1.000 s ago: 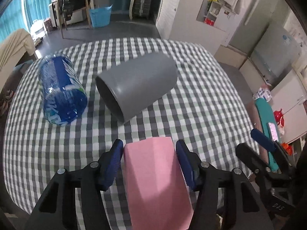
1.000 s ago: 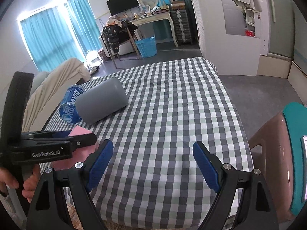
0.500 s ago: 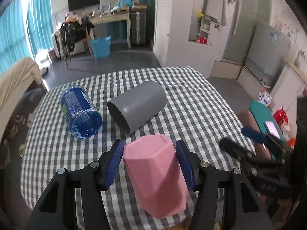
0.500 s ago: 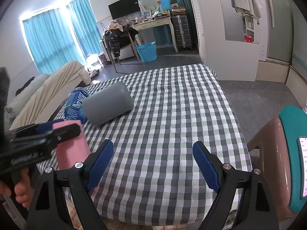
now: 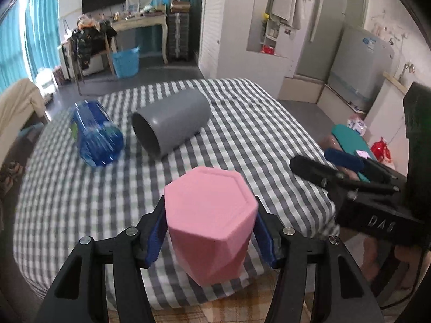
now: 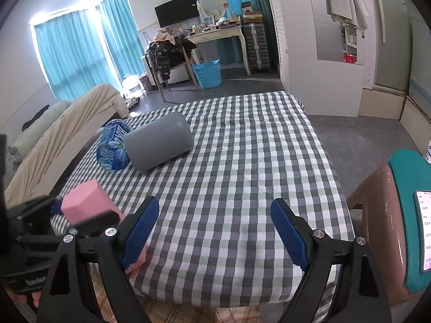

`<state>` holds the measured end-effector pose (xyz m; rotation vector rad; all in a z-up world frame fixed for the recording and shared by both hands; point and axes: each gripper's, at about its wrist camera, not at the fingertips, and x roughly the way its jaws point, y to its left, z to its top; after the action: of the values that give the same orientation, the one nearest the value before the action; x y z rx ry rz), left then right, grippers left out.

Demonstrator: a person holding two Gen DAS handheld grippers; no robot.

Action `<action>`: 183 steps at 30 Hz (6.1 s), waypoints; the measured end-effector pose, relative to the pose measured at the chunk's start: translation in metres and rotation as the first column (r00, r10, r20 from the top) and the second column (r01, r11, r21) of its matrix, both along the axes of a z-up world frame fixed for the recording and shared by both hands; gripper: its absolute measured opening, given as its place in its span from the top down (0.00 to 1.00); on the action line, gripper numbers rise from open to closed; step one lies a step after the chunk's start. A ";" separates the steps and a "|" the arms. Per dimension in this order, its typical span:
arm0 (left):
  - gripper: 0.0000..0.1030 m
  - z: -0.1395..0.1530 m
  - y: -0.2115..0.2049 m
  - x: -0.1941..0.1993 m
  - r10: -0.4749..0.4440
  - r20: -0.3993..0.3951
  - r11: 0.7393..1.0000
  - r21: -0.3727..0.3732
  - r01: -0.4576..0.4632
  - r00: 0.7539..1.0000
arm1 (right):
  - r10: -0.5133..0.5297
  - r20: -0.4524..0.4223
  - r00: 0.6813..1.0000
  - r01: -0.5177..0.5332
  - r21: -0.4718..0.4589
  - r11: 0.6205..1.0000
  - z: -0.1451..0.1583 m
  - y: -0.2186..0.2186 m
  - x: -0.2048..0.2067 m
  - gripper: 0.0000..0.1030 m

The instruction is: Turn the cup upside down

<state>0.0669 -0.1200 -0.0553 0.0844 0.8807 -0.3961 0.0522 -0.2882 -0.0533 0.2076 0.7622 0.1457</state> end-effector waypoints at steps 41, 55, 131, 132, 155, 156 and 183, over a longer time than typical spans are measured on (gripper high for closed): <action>0.19 -0.009 -0.015 0.053 0.066 0.178 0.998 0.008 -0.068 0.982 | -0.046 -0.056 0.997 0.043 -0.047 0.998 -0.016 -0.007 0.014 0.17; 0.15 0.074 0.016 -0.002 0.164 0.420 0.985 -0.118 -0.125 0.892 | -0.045 0.049 0.998 0.048 -0.077 0.996 0.016 0.006 -0.021 0.17; 0.02 0.028 0.104 -0.075 0.380 0.383 0.925 -0.135 -0.356 0.842 | 0.032 0.164 0.986 -0.011 -0.128 0.992 0.016 0.080 -0.063 0.01; 0.02 0.028 0.104 -0.075 0.380 0.382 0.925 -0.132 -0.357 0.843 | 0.032 0.164 0.986 -0.011 -0.129 0.992 0.016 0.080 -0.063 0.01; 0.02 0.025 0.103 -0.076 0.383 0.382 0.923 -0.126 -0.364 0.841 | 0.032 0.155 0.987 -0.012 -0.127 0.992 0.012 0.083 -0.061 0.01; 0.02 0.025 0.103 -0.076 0.384 0.382 0.923 -0.127 -0.363 0.841 | 0.033 0.154 0.988 -0.013 -0.128 0.992 0.012 0.084 -0.061 0.01; 0.02 0.024 0.104 -0.075 0.383 0.383 0.923 -0.123 -0.365 0.841 | 0.035 0.137 0.990 -0.017 -0.130 0.991 0.010 0.085 -0.059 0.01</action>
<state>-0.0082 -0.0158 -0.0314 -0.0502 0.4618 -0.0232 -0.0067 -0.2032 -0.0435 0.0644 0.6331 0.1341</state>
